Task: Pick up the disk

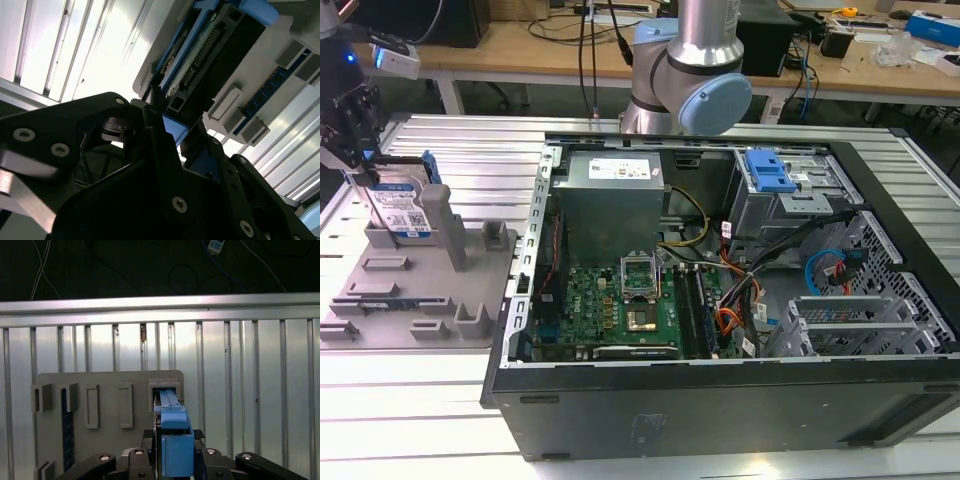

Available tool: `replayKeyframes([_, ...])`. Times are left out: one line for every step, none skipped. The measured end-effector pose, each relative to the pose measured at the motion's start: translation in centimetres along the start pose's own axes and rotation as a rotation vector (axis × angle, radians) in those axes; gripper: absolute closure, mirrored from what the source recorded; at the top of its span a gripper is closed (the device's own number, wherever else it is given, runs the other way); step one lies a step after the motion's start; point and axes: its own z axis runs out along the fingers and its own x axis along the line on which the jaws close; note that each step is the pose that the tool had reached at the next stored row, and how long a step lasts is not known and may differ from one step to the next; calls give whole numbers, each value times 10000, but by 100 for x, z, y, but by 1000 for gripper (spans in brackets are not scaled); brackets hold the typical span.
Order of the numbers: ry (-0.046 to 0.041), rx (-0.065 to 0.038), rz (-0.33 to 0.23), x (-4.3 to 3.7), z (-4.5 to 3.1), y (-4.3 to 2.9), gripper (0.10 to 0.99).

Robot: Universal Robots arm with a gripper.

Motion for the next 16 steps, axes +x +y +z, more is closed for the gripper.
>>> replayKeyframes([0, 0, 0, 0, 0, 0, 702])
replayKeyframes([0, 0, -1, 0, 0, 0, 702])
replayKeyframes([-1, 1, 0, 0, 1, 0, 702])
replayKeyframes([-1, 1, -1, 0, 1, 0, 702])
replayKeyframes([-1, 2, 0, 0, 1, 0, 702])
replayKeyframes([-2, 2, 0, 0, 0, 1, 702])
replayKeyframes([-2, 3, -1, 0, -4, 1, 702])
replayKeyframes([-1, 1, 0, 0, -21, 1, 702])
replayKeyframes([-1, 0, 0, 1, -47, 1, 702])
replayKeyframes([-1, 1, 0, 1, -52, 1, 702])
replayKeyframes([-2, 3, 0, 1, -52, 1, 702])
replayKeyframes([-2, 3, 0, 1, -52, 1, 702])
replayKeyframes([-2, 3, 0, 1, -53, 1, 702])
replayKeyframes([-1, 1, 0, 1, -53, 1, 702])
replayKeyframes([0, -2, 0, 1, -53, 2, 702])
replayKeyframes([1, -2, 0, 1, -52, 2, 718])
